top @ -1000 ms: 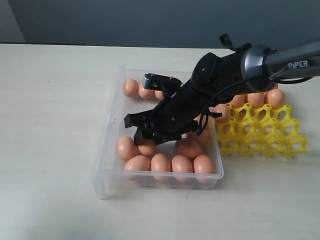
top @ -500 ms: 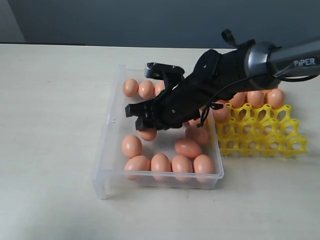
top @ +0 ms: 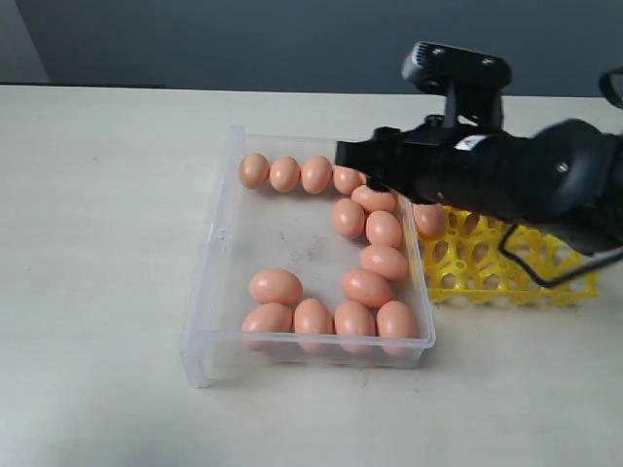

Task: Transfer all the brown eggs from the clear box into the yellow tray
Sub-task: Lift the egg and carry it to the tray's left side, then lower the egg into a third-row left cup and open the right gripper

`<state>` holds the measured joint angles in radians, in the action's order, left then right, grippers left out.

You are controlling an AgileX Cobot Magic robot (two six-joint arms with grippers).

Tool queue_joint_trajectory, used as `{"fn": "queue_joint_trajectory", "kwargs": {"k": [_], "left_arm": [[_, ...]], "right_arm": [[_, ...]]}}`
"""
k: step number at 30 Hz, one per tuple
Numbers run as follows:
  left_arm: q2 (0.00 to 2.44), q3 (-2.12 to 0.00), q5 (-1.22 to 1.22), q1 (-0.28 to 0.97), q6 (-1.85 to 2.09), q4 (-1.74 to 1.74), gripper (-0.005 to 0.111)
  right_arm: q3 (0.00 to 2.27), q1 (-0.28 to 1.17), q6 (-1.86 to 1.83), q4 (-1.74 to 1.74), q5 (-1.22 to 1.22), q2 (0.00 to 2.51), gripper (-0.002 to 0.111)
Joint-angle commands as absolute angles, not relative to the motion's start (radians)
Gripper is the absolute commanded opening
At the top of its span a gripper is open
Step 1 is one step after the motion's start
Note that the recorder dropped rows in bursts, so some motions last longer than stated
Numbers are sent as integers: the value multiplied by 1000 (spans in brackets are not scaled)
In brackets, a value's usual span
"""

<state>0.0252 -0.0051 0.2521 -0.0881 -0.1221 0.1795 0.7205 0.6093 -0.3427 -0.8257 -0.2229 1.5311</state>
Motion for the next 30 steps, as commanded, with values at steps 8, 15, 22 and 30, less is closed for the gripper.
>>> {"fn": "queue_joint_trajectory", "kwargs": {"k": [8, 15, 22, 30], "left_arm": [[26, 0, 240, -88, -123, 177, 12], [26, 0, 240, -88, -123, 177, 12], [26, 0, 240, -88, -123, 177, 12], [26, 0, 240, -88, -123, 177, 12]], "right_arm": [[493, 604, -348, -925, -587, 1473, -1], [493, 549, -350, -928, -600, 1539, -1], [495, 524, -345, -833, -593, 1565, -1], [496, 524, -307, -821, -661, 1658, -1]]}}
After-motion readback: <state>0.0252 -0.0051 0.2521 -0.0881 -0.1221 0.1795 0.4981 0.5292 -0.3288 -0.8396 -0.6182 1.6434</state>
